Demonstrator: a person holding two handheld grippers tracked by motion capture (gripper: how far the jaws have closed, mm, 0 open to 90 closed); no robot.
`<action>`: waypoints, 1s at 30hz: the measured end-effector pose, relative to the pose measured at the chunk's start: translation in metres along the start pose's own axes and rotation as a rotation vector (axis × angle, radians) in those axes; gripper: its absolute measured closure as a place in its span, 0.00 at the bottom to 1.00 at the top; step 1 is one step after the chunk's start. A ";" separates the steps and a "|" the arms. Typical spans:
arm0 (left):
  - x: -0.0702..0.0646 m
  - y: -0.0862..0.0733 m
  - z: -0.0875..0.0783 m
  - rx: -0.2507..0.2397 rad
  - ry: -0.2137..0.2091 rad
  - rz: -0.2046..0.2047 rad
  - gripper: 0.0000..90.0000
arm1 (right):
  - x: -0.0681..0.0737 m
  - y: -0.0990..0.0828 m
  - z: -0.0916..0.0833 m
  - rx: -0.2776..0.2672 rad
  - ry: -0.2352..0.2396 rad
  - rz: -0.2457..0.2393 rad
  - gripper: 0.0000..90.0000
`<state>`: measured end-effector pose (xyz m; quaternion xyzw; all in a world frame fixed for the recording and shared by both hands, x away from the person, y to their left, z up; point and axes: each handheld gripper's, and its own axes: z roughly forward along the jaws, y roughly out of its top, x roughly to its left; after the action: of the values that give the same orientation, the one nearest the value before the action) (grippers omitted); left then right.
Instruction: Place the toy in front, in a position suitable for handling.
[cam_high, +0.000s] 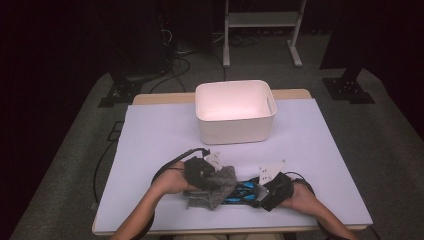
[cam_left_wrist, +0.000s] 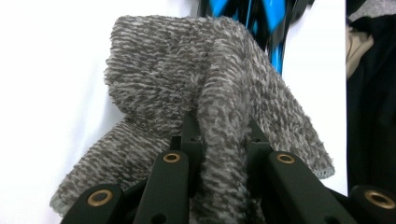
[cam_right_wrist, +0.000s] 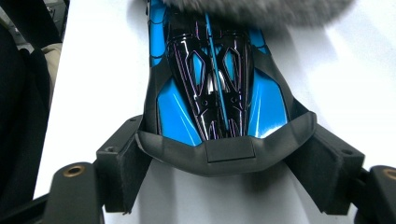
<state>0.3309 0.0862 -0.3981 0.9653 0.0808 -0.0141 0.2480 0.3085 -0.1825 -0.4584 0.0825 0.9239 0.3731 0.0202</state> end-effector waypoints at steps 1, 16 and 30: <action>0.000 -0.004 -0.001 0.000 0.003 -0.007 0.85 | 0.000 0.000 0.000 0.002 -0.001 0.004 0.27; -0.004 -0.005 0.001 -0.014 0.011 -0.003 0.84 | -0.011 0.003 -0.009 -0.037 0.088 0.122 0.20; 0.002 0.029 0.007 -0.013 -0.014 0.046 0.84 | -0.026 0.016 -0.005 -0.060 0.111 0.187 0.21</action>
<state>0.3378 0.0581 -0.3905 0.9652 0.0569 -0.0147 0.2549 0.3358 -0.1786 -0.4444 0.1468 0.9004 0.4047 -0.0632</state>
